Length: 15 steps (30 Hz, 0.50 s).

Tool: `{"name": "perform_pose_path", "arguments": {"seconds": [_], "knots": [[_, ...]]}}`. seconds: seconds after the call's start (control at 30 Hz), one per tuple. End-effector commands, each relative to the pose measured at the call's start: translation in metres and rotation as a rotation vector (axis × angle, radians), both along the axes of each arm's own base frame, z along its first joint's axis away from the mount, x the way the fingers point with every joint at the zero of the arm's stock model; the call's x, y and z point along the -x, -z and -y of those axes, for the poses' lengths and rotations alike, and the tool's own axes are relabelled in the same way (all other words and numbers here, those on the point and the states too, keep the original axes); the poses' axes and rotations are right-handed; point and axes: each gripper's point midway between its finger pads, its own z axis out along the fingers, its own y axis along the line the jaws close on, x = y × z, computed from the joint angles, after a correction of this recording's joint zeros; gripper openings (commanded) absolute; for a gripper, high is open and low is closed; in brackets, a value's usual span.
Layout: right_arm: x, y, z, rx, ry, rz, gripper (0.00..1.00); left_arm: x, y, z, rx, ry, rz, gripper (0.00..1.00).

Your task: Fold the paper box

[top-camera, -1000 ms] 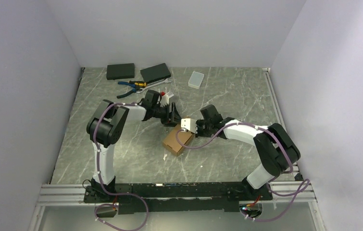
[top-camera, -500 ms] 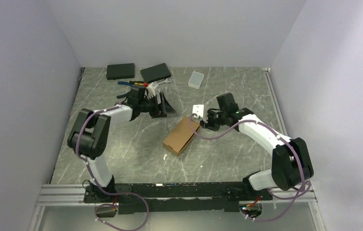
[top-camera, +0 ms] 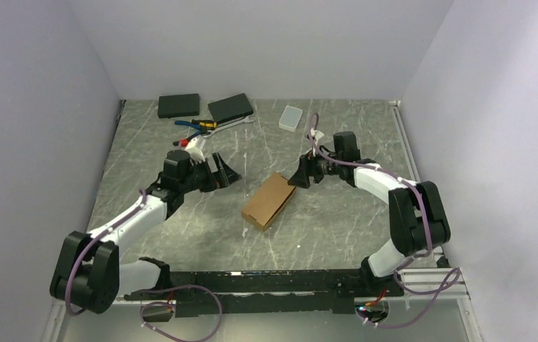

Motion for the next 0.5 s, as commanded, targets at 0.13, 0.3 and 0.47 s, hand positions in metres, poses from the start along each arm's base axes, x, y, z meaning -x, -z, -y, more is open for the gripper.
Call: {"name": "perform_pose_path", "arguments": {"seconds": [0.13, 0.3, 0.47], "knots": [[-0.019, 0.021, -0.007, -0.041, 0.105, -0.181, 0.75, 0.03, 0.009, 0.0, 0.093, 0.017, -0.034, 0.98], [-0.016, 0.039, -0.009, -0.043, 0.101, -0.254, 0.72, 0.041, 0.023, 0.008, 0.174, 0.045, -0.073, 0.99], [-0.017, 0.053, -0.005, -0.042, 0.123, -0.314, 0.61, 0.047, 0.034, 0.016, 0.239, 0.075, -0.117, 1.0]]}}
